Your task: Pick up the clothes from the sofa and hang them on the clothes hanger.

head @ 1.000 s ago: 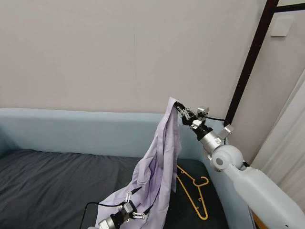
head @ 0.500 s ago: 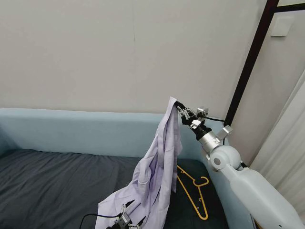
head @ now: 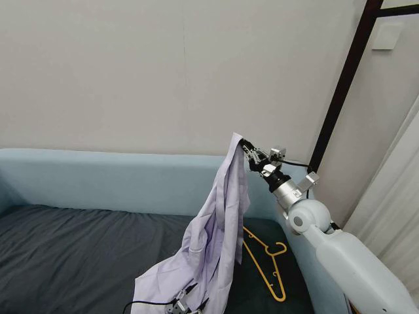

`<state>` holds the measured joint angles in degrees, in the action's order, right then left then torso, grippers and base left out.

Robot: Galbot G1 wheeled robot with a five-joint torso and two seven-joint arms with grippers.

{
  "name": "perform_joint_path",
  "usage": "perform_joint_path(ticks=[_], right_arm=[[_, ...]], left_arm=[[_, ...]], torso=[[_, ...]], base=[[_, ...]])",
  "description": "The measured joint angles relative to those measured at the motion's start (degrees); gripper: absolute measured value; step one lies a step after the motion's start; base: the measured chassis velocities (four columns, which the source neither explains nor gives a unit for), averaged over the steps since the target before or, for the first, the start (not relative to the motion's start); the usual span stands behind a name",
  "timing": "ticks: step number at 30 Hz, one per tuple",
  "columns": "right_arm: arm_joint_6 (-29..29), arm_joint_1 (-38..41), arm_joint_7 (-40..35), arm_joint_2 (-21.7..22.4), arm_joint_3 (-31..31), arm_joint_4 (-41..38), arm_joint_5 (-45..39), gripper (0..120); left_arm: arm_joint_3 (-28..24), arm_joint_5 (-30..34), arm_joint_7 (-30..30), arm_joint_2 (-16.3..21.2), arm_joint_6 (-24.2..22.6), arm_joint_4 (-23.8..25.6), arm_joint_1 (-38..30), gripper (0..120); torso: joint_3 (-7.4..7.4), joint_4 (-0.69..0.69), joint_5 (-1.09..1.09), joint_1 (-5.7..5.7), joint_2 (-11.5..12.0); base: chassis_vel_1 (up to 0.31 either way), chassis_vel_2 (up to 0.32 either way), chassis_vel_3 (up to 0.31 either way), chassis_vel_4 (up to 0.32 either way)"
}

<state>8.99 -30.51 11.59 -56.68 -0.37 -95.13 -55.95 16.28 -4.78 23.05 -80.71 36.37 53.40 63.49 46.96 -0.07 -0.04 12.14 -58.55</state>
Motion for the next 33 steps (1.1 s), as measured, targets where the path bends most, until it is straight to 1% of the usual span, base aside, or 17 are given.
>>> perform_joint_path(ticks=[2,8,11,12,14,16,18,19,21,22,25,26,27,30,31,32,33], right_arm=[[0.0,0.0,0.0,0.0,0.0,0.0,0.0,0],[0.0,0.2,0.0,-0.1,-0.1,0.1,0.2,0],[0.0,0.2,0.0,-0.1,-0.1,0.2,0.2,0],[0.1,0.1,0.0,-0.1,-0.1,0.4,0.3,0],[0.2,0.1,0.0,-0.1,-0.1,0.6,0.5,0],[0.4,0.1,-1.1,-0.3,-0.1,1.3,1.2,0],[0.4,0.3,-4.2,-0.4,-0.1,2.7,2.7,0],[0.4,0.3,-4.2,-0.4,-0.1,2.7,2.7,0],[0.1,0.6,-7.0,-0.5,0.1,4.6,3.8,0],[0.1,0.6,-7.0,-0.5,0.1,4.6,3.8,0],[-0.1,1.0,-8.7,-0.3,0.4,6.9,3.7,0],[-0.1,1.0,-8.8,-0.3,0.4,7.2,3.6,0],[-0.1,1.0,-8.8,-0.3,0.4,7.2,3.6,0],[-0.5,1.0,-9.6,-0.3,1.0,9.1,3.7,0],[-0.5,1.0,-9.6,-0.3,1.0,9.1,3.7,0],[-0.5,0.8,-9.6,-0.4,1.4,9.6,3.8,0],[-0.6,0.6,-9.7,-0.4,1.6,9.8,3.8,0]], left_arm=[[-0.1,0.1,-0.9,-0.2,-0.7,0.0,0.2,41],[-0.6,1.9,-2.3,1.1,-2.0,0.5,0.6,15],[-0.5,2.4,-2.1,1.5,-1.8,0.7,0.7,10],[-0.4,3.4,-1.8,2.1,-1.1,1.1,0.7,2],[-0.3,4.1,-1.3,2.4,-0.5,1.6,0.8,0],[0.1,6.7,1.1,3.4,1.1,3.9,1.4,0],[0.8,10.8,6.2,4.8,3.0,8.8,2.8,0],[0.8,10.8,6.2,4.8,3.0,8.8,2.8,0],[1.7,17.0,14.2,6.9,4.4,16.6,4.9,0],[1.7,17.0,14.2,6.9,4.4,16.6,4.9,0],[2.7,25.5,20.7,10.2,4.3,28.4,7.2,0],[2.9,26.8,21.4,10.7,4.0,30.5,7.4,0],[2.9,26.8,21.4,10.7,4.0,30.5,7.4,0],[4.3,34.8,24.0,14.7,0.6,43.9,8.1,0],[4.3,34.8,24.0,14.7,0.6,43.9,8.1,0],[5.6,38.4,24.3,16.1,-1.3,49.0,8.0,0],[7.0,41.2,24.4,16.8,-2.8,52.4,8.0,0]], torso=[[0.0,-0.01,0.01,0.0,0.0],[0.0,0.0,0.01,0.0,0.0],[0.0,0.01,0.0,0.0,0.0],[0.0,0.0,0.01,0.0,0.0],[0.0,0.0,0.0,0.0,0.0],[0.0,0.0,0.0,0.0,0.0],[0.0,0.0,0.0,0.0,0.0],[0.0,0.0,0.0,0.0,0.0],[0.0,0.0,-0.01,0.0,0.0],[0.0,0.0,-0.01,0.0,0.0],[0.0,0.01,0.01,0.0,0.0],[0.0,0.01,0.0,0.0,0.0],[0.0,0.01,0.0,0.0,0.0],[0.0,0.0,0.0,0.0,0.0],[0.0,0.0,0.0,0.0,0.0],[0.0,-0.01,0.01,0.0,0.0],[0.0,-0.01,0.02,0.0,0.0]], base=[[0.0,0.0,0.0,0.0],[0.0,0.0,0.0,0.0],[0.0,0.0,0.0,0.0],[0.0,0.0,0.0,0.0],[0.0,0.0,0.0,0.0],[0.0,0.0,0.0,0.0],[0.0,0.0,0.0,0.0],[0.0,0.0,0.0,0.0],[0.0,0.0,0.0,0.0],[0.0,0.0,0.0,0.0],[0.0,0.0,0.0,0.0],[0.0,0.0,0.0,0.0],[0.0,0.0,0.0,0.0],[0.0,0.0,0.0,0.0],[0.0,0.0,0.0,0.0],[0.0,0.0,0.0,0.0],[0.0,0.0,0.0,0.0]])
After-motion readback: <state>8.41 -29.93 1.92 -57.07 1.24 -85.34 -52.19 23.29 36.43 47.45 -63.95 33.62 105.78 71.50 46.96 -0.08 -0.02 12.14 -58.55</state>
